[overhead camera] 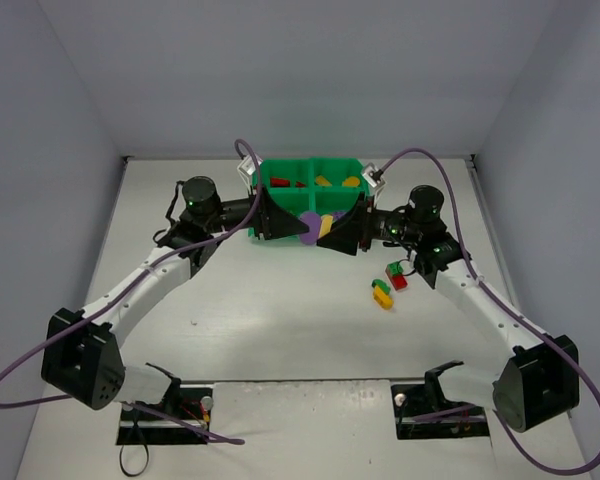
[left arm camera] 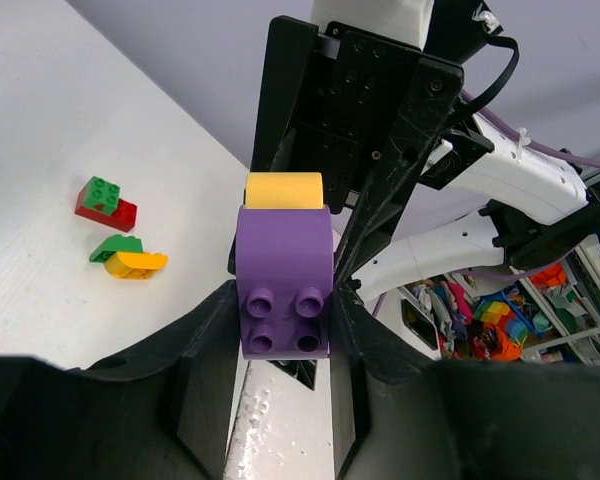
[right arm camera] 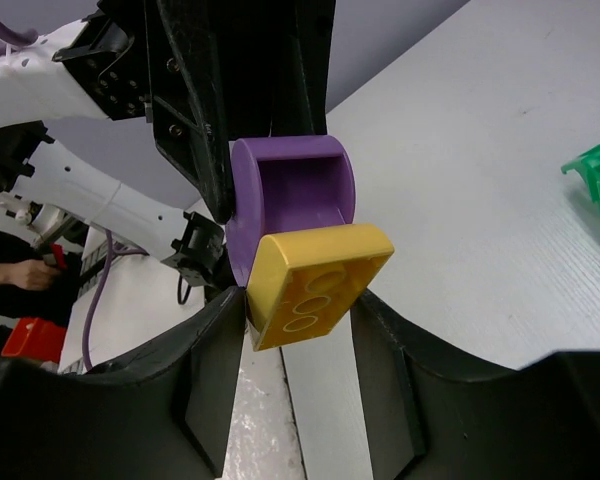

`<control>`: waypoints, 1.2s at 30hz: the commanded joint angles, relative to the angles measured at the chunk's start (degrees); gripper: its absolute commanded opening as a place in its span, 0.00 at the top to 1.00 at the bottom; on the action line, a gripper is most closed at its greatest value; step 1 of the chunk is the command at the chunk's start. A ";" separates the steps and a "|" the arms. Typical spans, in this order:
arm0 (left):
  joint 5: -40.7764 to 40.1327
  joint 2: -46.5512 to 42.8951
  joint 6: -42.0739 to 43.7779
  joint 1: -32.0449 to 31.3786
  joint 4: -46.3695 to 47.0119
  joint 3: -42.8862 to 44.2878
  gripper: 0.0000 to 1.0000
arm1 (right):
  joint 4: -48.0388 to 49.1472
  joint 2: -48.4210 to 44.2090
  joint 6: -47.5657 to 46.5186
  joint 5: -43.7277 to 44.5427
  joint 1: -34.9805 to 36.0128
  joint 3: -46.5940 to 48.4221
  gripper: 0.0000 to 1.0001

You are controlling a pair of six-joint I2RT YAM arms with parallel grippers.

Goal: Sort the legos into containers by color

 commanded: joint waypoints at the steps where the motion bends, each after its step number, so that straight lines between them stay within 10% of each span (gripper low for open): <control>1: 2.30 -0.09 -0.15 0.16 5.63 1.95 1.00 | 5.49 -0.04 -0.05 -3.02 0.54 3.40 0.58; 9: 2.74 0.79 0.55 0.16 5.28 2.83 1.00 | 4.88 0.14 -0.67 -3.38 0.63 3.23 0.99; 27: 7.67 -3.42 -5.87 12.02 14.95 -3.40 1.00 | 2.07 -3.99 -2.95 -6.90 -8.86 -4.24 1.00; 36: 1.43 -2.72 7.40 11.85 -4.73 1.33 1.00 | -9.17 -4.61 -9.36 2.59 -8.78 -4.68 1.00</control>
